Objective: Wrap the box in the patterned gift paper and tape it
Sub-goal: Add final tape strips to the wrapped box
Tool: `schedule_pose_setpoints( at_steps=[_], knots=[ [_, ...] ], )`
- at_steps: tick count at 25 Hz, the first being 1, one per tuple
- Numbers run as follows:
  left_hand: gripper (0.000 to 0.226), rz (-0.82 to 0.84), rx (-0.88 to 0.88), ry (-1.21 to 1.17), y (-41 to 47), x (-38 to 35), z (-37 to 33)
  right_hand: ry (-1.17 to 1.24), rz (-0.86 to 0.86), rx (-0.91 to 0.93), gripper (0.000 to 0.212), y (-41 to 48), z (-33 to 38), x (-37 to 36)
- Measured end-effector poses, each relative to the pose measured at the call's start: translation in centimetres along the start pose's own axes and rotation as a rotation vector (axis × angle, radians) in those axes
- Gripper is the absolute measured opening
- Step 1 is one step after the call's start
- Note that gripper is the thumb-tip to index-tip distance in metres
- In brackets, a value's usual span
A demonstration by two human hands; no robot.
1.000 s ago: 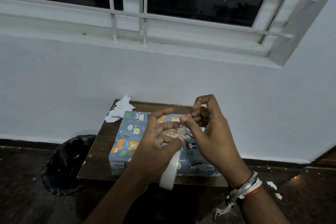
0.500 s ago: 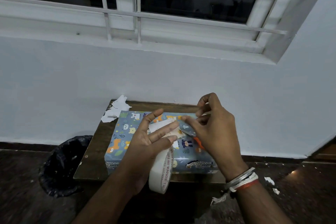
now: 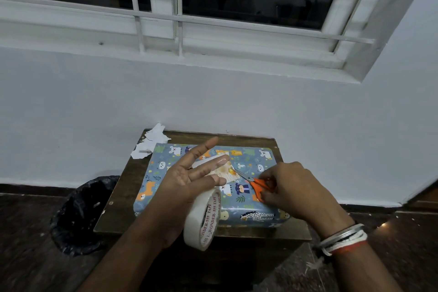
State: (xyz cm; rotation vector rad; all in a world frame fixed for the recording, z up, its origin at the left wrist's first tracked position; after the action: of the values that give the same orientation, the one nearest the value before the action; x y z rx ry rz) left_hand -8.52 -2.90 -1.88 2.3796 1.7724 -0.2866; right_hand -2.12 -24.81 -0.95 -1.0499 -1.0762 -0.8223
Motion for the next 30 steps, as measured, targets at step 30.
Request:
schedule_pose_setpoints(
  at_steps=[30],
  knots=[
    [0.046, -0.047, 0.072, -0.059, 0.9, 0.2, 0.2, 0.562, 0.248, 0.32, 0.032, -3.6, -0.2, 3.3]
  ],
)
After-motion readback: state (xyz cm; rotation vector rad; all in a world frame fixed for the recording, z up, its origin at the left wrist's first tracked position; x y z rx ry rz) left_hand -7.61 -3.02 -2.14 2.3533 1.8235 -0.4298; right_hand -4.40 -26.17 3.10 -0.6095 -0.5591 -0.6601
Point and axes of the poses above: each hand's wrist, its own y-axis towards the middle knuckle, its own x-axis out of the back of the hand, z = x × y, the point moved 2 cm from there along y, towards the middle knuckle, and after that the axes turned 12 degrees about z, right-handed, at the moved point
